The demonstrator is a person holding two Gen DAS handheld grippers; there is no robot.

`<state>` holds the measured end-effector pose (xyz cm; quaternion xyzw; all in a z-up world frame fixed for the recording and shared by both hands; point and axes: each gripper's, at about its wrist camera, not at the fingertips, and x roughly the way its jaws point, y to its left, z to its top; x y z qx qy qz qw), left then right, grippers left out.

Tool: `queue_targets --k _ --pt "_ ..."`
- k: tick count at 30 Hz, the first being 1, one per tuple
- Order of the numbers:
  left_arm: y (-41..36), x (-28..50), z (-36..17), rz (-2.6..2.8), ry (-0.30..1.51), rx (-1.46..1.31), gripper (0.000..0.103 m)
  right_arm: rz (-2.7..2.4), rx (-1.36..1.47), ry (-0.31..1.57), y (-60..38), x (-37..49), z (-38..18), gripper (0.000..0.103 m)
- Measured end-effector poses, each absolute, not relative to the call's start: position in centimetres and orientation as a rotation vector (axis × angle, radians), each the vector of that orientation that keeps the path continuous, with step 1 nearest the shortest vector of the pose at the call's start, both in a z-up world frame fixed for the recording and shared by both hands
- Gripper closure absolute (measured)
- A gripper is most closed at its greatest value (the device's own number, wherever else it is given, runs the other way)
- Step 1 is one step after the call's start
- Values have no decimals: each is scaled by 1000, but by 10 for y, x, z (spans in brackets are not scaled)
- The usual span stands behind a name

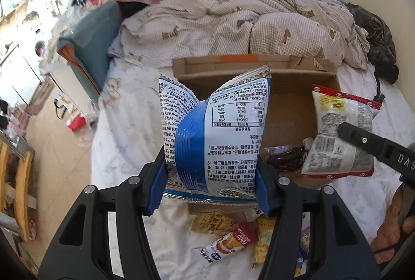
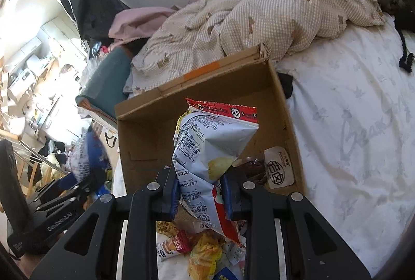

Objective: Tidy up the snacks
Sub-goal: 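Carry both bags over the box and open both tools to drop them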

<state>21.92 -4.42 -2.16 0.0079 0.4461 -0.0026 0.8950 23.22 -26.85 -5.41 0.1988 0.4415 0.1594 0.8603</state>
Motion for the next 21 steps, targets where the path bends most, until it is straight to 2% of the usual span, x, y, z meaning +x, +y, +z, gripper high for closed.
queue_targets --k 8,21 --pt "-45 232 -52 -27 962 -1 49 327 421 987 -260 241 -72 75" --pt "-50 239 -61 -32 973 -12 47 343 379 1006 -252 242 -80 73"
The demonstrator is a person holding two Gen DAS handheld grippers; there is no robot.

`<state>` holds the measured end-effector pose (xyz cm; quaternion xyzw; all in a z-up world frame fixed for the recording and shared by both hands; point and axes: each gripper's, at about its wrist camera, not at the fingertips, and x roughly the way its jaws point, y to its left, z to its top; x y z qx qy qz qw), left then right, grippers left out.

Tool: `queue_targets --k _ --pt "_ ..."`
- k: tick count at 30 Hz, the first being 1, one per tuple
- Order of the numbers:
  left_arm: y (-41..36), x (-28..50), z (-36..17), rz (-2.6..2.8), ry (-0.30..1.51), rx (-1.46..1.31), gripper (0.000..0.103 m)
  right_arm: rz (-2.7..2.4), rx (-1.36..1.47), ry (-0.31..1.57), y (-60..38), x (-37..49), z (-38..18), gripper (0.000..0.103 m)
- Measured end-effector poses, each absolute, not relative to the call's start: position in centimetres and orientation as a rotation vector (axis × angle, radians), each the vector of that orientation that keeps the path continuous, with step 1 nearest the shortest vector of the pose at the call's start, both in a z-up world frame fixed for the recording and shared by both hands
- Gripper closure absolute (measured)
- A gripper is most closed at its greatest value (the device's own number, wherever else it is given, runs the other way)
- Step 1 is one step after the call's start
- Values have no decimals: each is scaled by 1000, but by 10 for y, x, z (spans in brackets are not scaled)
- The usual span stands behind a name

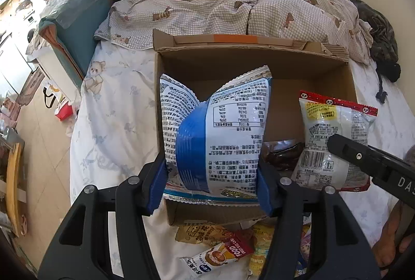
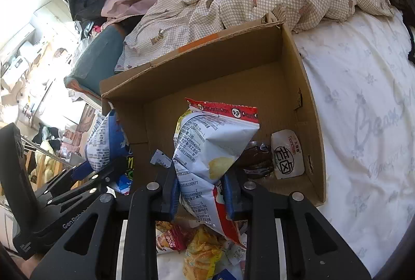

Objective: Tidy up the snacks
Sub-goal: 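Carry both bags over the box and open both tools to drop them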

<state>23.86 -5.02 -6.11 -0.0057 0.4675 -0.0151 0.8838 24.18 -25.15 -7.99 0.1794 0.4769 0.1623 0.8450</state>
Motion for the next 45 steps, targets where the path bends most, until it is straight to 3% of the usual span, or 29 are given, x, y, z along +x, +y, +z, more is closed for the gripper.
queue_targets --k 6,10,11,13,14,15,38,41,45 --pt "-50 239 -62 -45 969 -29 46 350 356 1017 -250 244 -81 72" --pt "-45 240 -64 -33 980 -59 35 318 335 1011 -252 243 -80 71" --pt "-44 240 -65 -31 982 -66 31 308 332 1012 -253 243 -80 67" --pt "-42 240 -65 -35 979 -81 17 291 330 1014 -255 243 -81 48" --pt "-42 239 -65 -36 976 -79 16 279 326 1013 -256 242 -81 33" --pt "-43 239 -65 -35 972 -64 16 268 318 1010 -257 242 -81 30" --pt "-16 203 -38 -12 938 -90 16 283 354 1003 -272 215 -63 30" --pt "-9 184 -34 -25 939 -110 8 288 381 1004 -276 202 -59 30" --pt "-4 165 -32 -43 959 -147 8 282 384 996 -279 186 -55 30"
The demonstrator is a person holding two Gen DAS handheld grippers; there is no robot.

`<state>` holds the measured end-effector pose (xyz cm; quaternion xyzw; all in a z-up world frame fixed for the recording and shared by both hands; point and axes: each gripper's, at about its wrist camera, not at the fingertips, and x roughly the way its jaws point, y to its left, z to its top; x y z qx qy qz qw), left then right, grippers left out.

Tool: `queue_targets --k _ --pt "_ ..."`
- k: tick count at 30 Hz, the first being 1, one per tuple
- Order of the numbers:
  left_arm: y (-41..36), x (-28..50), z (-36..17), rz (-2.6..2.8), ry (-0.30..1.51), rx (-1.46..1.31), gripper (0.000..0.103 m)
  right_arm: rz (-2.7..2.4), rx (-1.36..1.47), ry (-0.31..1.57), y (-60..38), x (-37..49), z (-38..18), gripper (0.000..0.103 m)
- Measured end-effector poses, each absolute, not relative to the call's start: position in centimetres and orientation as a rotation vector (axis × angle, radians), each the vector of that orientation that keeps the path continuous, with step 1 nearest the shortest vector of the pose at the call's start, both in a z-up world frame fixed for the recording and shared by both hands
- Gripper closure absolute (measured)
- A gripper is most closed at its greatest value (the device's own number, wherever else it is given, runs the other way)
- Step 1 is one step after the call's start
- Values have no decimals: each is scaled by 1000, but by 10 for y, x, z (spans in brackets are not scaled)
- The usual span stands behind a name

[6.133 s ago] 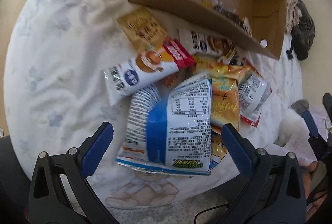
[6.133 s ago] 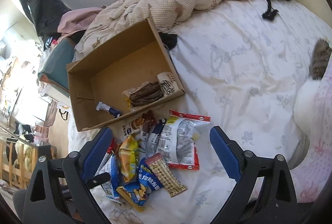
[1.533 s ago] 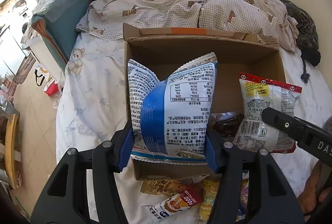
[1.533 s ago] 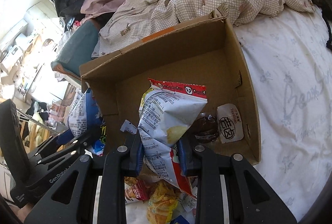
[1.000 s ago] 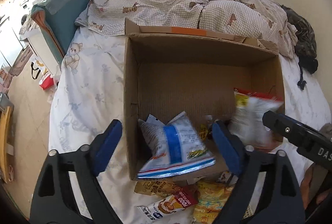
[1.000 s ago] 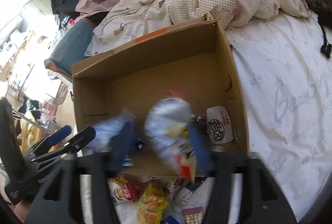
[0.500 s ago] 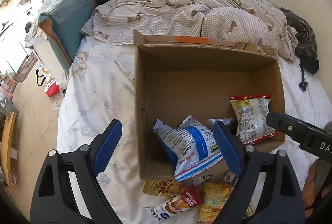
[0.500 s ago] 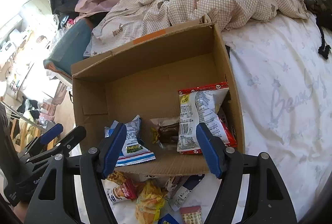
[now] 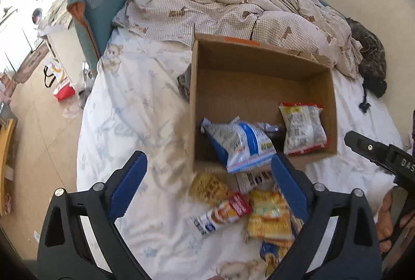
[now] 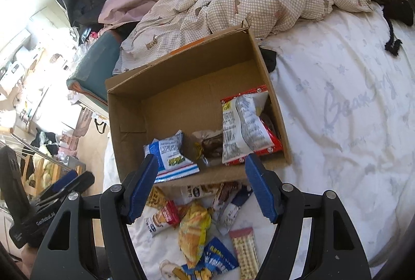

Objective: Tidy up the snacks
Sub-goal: 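Carry both bags over the box and open both tools to drop them, then grasp the red FOOD sweet rice cake packet with the left tool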

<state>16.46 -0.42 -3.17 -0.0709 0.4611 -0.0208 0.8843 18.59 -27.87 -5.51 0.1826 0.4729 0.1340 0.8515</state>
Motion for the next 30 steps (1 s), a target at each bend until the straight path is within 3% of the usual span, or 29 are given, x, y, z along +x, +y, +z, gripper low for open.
queue_targets --k 19,30 --pt "18 116 -53 40 1046 -214 8 249 472 1086 -290 123 -77 30" --pt "-3 126 -92 -33 1198 -259 8 184 557 1176 -307 120 -101 30"
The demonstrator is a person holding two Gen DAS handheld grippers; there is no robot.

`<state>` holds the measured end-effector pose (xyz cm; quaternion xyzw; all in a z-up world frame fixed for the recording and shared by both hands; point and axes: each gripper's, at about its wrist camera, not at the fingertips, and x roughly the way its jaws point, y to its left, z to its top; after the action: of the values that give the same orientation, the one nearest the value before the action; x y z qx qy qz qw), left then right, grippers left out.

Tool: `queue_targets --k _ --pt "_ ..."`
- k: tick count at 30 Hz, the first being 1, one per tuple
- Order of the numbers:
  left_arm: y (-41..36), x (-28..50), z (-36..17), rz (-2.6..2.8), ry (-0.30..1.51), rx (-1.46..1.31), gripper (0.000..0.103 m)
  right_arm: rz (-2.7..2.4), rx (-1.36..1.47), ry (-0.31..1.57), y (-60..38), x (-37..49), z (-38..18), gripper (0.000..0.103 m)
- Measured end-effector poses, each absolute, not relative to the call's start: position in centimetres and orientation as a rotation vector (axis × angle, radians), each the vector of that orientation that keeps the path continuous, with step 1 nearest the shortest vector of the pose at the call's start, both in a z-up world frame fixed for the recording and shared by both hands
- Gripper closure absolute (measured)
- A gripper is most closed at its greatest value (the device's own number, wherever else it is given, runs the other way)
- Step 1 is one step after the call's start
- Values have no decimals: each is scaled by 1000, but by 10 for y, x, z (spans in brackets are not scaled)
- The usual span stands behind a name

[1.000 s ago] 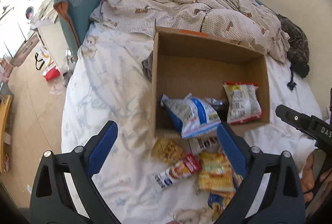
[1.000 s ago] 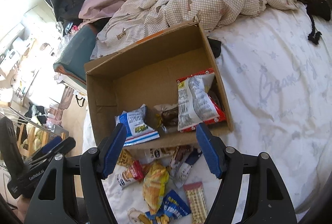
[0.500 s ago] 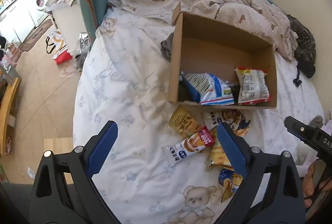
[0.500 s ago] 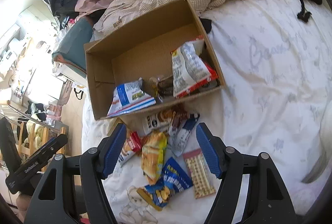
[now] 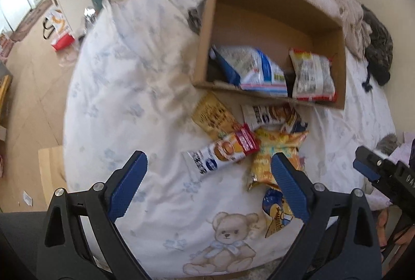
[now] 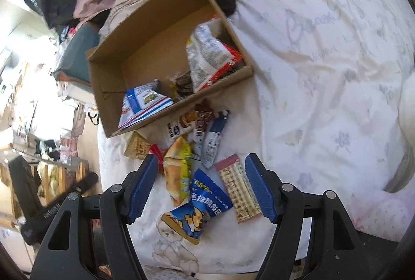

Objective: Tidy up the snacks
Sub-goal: 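Grasp the red FOOD sweet rice cake packet with the left tool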

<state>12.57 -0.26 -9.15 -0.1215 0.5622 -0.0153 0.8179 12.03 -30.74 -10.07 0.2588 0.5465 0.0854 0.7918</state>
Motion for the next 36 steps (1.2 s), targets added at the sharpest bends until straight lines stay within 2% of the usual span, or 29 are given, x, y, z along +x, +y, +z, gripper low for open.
queue_targets --k 6,9,13,15,18,20,21,22,26,32,36 --pt "-23 151 -137 -45 1339 -136 8 160 573 1204 -315 122 -110 30" --pt "-48 157 -162 -129 1443 66 14 145 579 1228 -319 125 -117 30" --pt "-61 164 -164 -191 1434 101 21 140 613 1254 -324 128 -125 30" --pt "-70 170 -165 -237 1424 137 29 145 629 1260 -323 130 -126 30" --pt "-80 173 -174 -281 1448 205 35 151 626 1254 -320 132 -124 30" --pt "-81 173 -180 -290 1469 214 47 154 623 1254 -319 132 -123 30" --pt "-81 172 -183 -286 1478 222 59 156 623 1254 -319 132 -124 30" --pt "-81 173 -184 -286 1481 218 65 156 621 1254 -318 132 -124 30" --pt "-76 164 -169 -250 1450 182 75 146 619 1253 -321 133 -124 30" --pt "-59 142 -137 -231 1443 13 75 120 578 1277 -320 133 -127 30" --pt "-29 132 -116 -148 1416 -88 75 66 395 1331 -307 133 -136 31"
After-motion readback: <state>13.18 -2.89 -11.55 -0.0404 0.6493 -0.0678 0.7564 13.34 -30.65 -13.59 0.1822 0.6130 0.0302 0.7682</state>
